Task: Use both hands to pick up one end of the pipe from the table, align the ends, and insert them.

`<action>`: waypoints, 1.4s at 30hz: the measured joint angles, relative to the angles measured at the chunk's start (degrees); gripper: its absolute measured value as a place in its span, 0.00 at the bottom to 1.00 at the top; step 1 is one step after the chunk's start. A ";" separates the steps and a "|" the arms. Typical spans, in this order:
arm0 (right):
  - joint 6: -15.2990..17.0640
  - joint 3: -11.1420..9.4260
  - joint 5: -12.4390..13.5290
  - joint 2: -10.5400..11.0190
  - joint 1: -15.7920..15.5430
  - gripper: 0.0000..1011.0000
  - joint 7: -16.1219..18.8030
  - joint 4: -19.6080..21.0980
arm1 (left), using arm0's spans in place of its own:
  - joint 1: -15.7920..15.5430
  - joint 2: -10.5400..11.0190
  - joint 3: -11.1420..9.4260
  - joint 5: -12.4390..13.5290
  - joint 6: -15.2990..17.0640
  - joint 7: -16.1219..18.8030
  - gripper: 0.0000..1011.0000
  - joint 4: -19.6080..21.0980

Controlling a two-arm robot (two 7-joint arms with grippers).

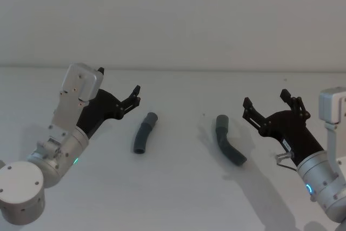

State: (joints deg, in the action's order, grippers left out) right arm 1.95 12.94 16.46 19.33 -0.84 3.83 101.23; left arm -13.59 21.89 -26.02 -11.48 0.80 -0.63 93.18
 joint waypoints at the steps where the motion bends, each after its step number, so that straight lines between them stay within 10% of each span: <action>1: 0.00 0.00 0.00 0.00 0.00 0.99 0.00 0.00 | 0.00 0.00 0.00 0.00 0.00 0.00 0.99 0.00; 42: 0.00 0.00 0.00 0.00 0.00 0.99 0.00 0.00 | 0.00 0.00 0.00 0.00 0.00 0.00 0.99 0.00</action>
State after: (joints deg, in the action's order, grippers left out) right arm 1.95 12.94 16.46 19.33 -0.84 3.83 101.23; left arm -13.59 21.89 -26.02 -11.48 0.80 -0.63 93.17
